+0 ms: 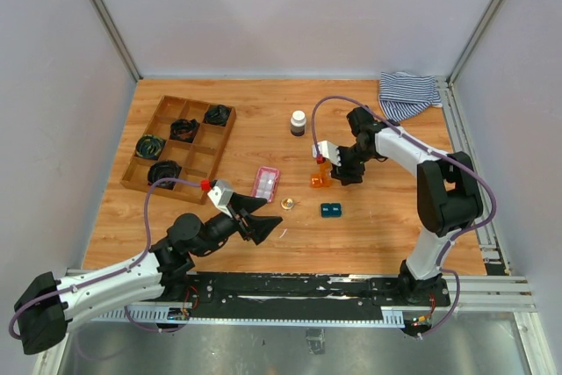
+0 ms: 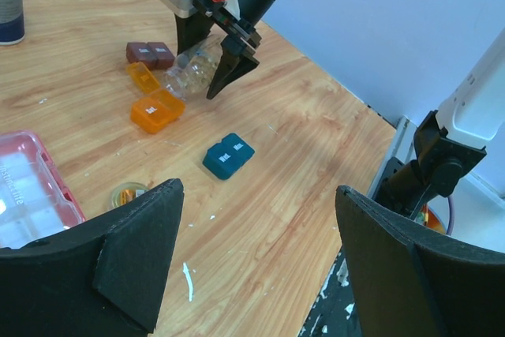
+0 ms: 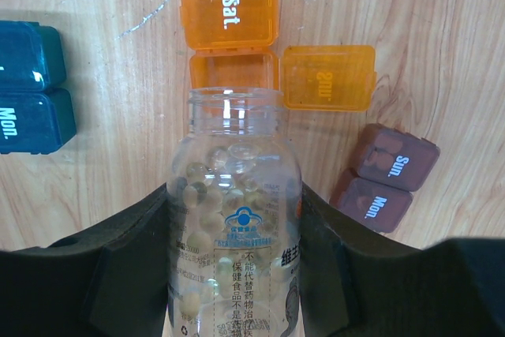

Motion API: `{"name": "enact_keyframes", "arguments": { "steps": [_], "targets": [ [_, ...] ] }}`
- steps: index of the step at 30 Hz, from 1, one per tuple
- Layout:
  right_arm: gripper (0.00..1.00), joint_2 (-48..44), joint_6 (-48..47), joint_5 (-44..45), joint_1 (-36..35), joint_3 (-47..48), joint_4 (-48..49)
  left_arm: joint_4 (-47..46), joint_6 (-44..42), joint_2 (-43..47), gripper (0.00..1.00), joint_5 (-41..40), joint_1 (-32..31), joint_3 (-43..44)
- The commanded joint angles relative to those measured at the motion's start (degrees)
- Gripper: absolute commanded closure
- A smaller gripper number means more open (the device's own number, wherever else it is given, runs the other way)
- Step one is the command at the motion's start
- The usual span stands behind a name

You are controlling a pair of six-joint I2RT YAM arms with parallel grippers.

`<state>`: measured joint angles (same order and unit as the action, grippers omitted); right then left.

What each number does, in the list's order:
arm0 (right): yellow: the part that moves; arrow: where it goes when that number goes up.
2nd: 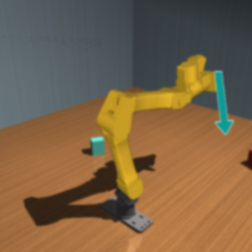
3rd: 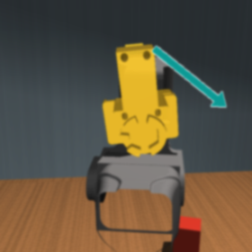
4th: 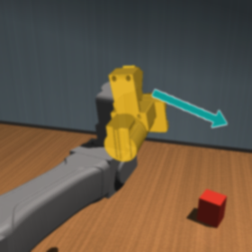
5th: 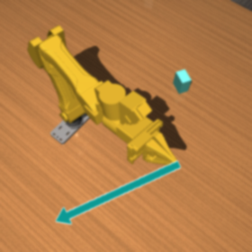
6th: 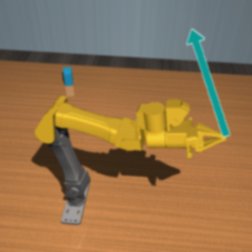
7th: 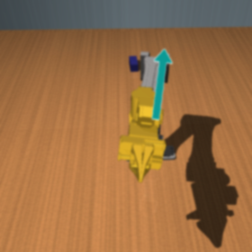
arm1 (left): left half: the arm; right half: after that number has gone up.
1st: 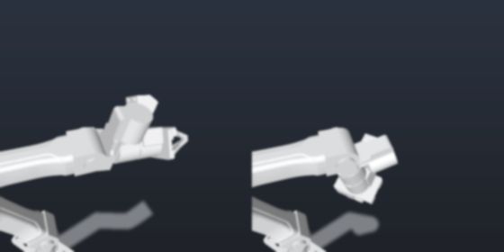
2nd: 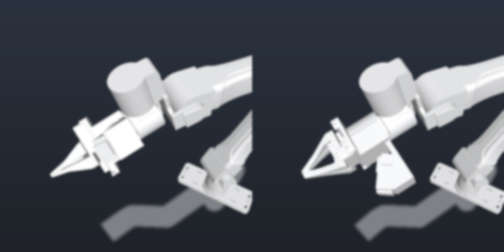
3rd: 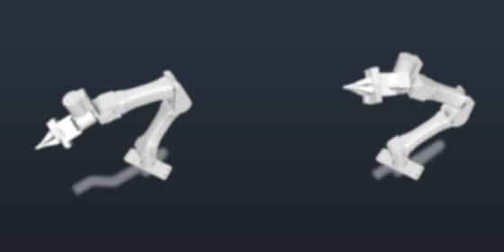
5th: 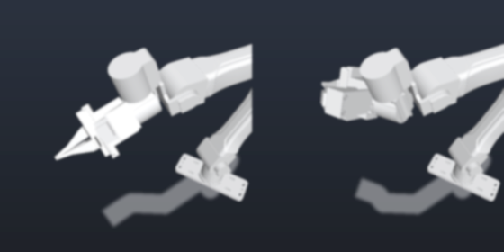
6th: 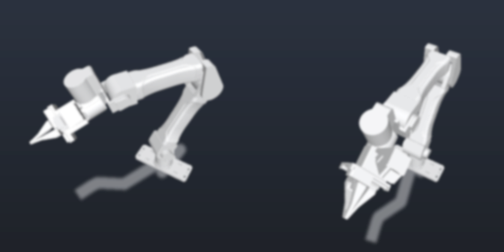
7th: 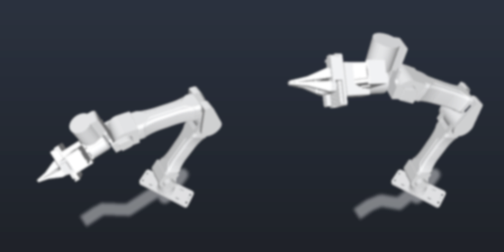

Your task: Sort the pills into containers

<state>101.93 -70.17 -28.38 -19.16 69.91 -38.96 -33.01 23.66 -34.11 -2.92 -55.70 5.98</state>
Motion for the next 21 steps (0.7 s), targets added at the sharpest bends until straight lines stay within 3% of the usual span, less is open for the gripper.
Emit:
{"name": "enact_keyframes", "arguments": {
  "steps": [1,21],
  "targets": [
    [0.95,1.2,1.3,1.9,-1.4,1.9,-2.6,0.1,0.1,1.1,0.16,-0.5,0.1,-0.4],
    [0.94,-1.7,4.7,0.9,-2.8,1.9,-4.4,0.8,0.2,1.9,0.16,-0.5,0.1,-0.4]
  ]
}}
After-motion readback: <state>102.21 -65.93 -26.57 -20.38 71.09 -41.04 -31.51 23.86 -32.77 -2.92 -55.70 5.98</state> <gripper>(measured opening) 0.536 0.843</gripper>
